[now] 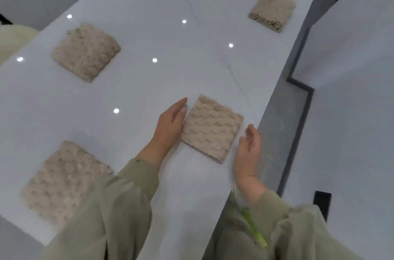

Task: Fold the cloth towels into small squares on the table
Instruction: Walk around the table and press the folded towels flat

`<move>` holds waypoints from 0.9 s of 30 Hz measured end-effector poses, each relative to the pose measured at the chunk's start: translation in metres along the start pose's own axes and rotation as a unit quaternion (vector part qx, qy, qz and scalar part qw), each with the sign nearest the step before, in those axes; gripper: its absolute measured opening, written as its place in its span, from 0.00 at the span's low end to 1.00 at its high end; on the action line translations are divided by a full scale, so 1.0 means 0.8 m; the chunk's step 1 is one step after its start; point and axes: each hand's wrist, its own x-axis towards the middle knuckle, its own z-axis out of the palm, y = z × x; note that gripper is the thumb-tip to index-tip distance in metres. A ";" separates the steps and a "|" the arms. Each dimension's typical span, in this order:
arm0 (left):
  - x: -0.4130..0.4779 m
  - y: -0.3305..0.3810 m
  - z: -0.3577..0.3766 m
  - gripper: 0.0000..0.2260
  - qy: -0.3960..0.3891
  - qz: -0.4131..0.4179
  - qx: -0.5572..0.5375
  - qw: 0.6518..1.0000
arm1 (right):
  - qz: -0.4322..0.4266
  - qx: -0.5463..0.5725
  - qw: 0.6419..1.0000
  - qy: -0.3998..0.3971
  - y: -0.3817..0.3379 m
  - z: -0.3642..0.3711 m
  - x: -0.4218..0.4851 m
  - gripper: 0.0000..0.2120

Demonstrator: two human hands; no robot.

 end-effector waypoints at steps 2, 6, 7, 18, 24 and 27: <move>0.014 0.006 0.005 0.16 -0.019 0.005 -0.019 1.000 | 0.011 0.009 0.999 0.044 0.001 0.018 -0.010 0.22; 0.030 0.009 0.021 0.18 -0.065 -0.005 -0.050 0.997 | 0.011 0.033 0.996 0.077 -0.009 0.043 -0.009 0.23; 0.032 0.008 0.025 0.18 -0.074 -0.005 -0.052 0.996 | 0.007 0.033 0.997 0.069 -0.015 0.047 -0.009 0.23; 0.031 0.010 0.043 0.19 -0.097 0.002 -0.054 0.994 | 0.003 0.020 0.996 0.091 -0.021 0.045 -0.006 0.22; 0.031 0.012 0.056 0.19 -0.105 0.010 -0.046 0.993 | 0.003 0.019 0.995 0.102 -0.020 0.040 0.001 0.22; 0.034 0.014 0.061 0.19 -0.105 0.016 -0.038 0.994 | -0.002 0.030 0.994 0.106 -0.023 0.044 0.006 0.26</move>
